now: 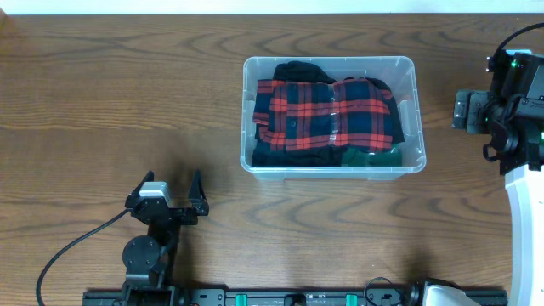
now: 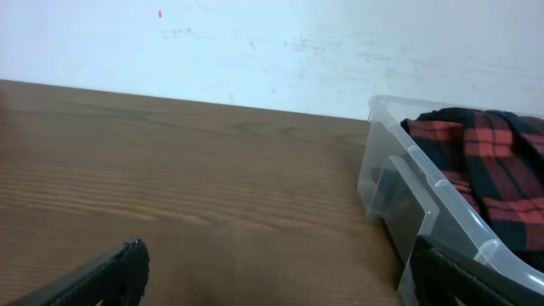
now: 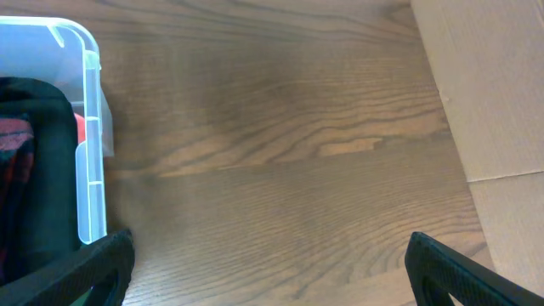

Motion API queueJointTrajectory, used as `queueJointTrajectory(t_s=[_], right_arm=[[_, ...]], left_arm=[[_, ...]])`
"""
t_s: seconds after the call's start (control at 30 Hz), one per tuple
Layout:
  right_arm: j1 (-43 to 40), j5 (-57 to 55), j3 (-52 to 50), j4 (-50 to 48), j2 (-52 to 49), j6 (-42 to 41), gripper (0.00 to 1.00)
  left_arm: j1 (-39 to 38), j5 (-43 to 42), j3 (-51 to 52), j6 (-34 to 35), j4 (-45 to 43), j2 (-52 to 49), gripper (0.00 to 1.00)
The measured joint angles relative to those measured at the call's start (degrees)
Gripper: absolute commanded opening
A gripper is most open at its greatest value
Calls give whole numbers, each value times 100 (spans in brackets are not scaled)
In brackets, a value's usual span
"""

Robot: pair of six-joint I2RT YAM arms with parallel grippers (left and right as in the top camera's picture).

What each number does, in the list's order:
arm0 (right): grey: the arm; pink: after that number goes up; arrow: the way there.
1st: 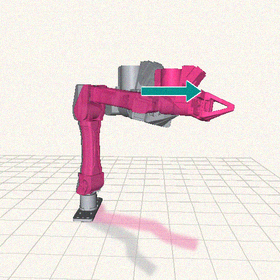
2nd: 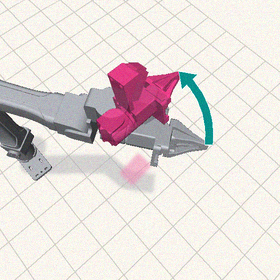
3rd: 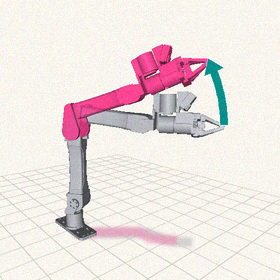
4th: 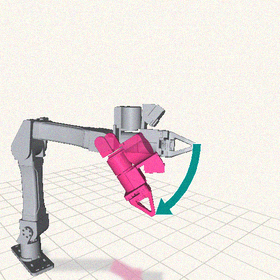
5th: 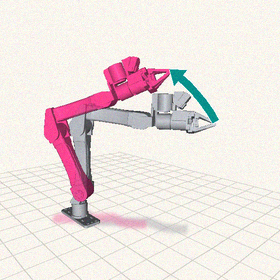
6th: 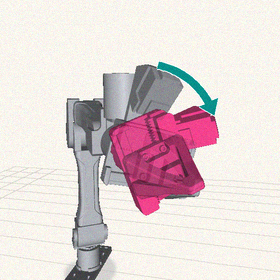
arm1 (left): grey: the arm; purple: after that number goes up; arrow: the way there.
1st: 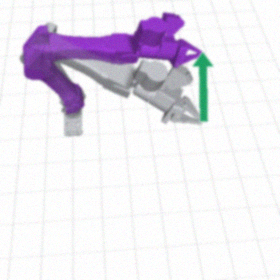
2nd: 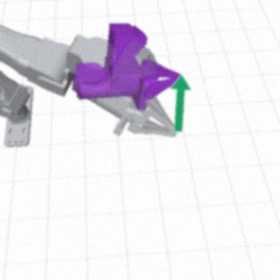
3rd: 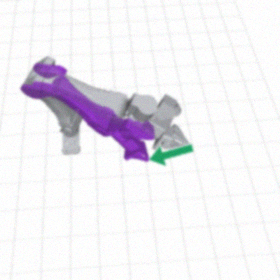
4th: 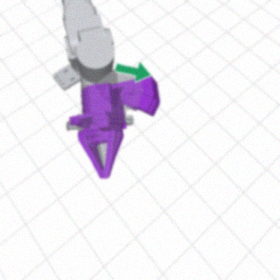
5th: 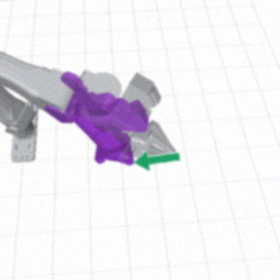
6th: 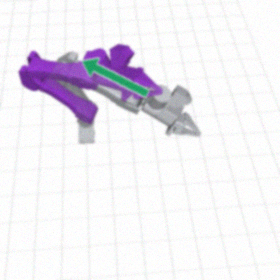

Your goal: Pack container

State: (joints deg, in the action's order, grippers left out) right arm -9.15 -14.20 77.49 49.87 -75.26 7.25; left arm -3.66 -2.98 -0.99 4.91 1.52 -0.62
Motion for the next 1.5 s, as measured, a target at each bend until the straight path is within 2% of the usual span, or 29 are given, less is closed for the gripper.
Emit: queueJointTrajectory(t_s=[1.07, 1.23, 1.5], right_arm=[[0, 2, -20, 33, 66, 2, 99], [0, 280, -328, -11, 763, -35, 99], [7, 1419, -1429, -402, 2736, -46, 99]], left_arm=[[0, 0, 0, 0, 0, 0, 98], [0, 0, 0, 0, 2, 0, 98], [0, 2, -2, 0, 2, -2, 98]])
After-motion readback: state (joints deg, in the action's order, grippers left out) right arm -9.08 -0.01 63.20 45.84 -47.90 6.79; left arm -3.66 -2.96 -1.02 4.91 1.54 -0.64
